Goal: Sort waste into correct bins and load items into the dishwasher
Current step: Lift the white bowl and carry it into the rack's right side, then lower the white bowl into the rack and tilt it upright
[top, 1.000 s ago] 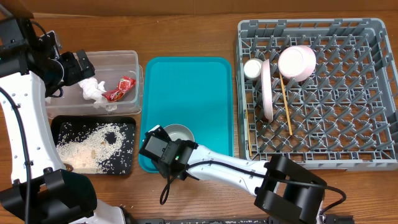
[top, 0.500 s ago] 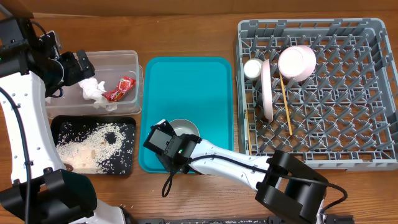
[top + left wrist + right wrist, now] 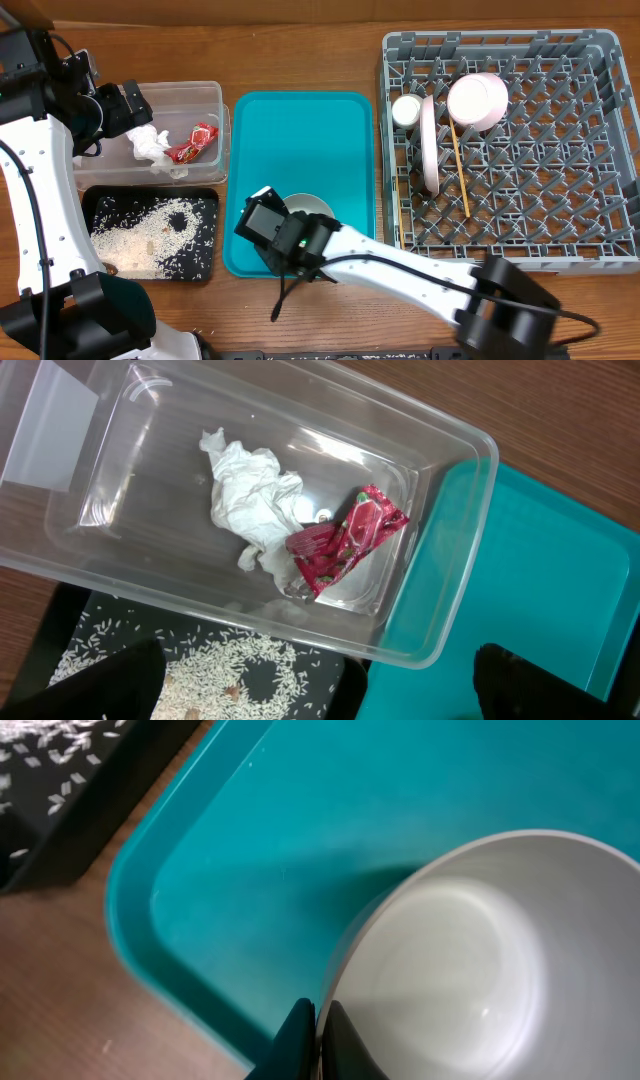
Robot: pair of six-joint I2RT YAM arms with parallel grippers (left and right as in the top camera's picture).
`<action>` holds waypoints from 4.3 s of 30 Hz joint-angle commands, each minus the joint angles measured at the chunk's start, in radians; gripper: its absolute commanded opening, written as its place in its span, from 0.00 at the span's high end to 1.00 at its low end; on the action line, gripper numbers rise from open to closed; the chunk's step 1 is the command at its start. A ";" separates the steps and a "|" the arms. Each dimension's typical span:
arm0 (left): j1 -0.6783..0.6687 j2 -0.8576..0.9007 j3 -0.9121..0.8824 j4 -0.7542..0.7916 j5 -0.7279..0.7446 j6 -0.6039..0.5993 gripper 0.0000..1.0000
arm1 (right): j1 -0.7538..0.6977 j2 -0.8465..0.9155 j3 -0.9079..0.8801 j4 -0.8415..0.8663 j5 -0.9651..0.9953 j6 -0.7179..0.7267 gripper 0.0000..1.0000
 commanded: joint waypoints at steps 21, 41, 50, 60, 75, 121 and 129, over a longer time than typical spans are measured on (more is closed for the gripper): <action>0.000 -0.016 0.025 0.001 0.009 -0.007 0.00 | -1.122 -0.739 0.077 -0.225 -1.052 -0.182 0.96; 0.000 -0.016 0.025 0.001 0.009 -0.007 0.00 | -1.509 0.061 0.073 -0.356 -1.667 -0.573 0.96; 0.000 -0.016 0.025 0.001 0.009 -0.008 0.00 | -1.509 0.068 0.069 -0.393 -1.411 -0.573 0.96; 0.000 -0.016 0.025 0.001 0.009 -0.007 0.00 | -1.537 0.068 0.042 -0.532 -1.587 -0.656 0.96; 0.000 -0.016 0.025 0.001 0.009 -0.007 0.00 | -1.614 0.068 -0.126 -0.512 -1.630 -0.804 0.96; 0.000 -0.016 0.025 0.001 0.009 -0.008 0.00 | -1.598 0.068 0.015 -0.518 -1.725 -0.650 0.96; 0.000 -0.016 0.025 0.001 0.009 -0.007 0.00 | -1.540 0.068 0.015 -0.500 -1.725 -0.647 0.96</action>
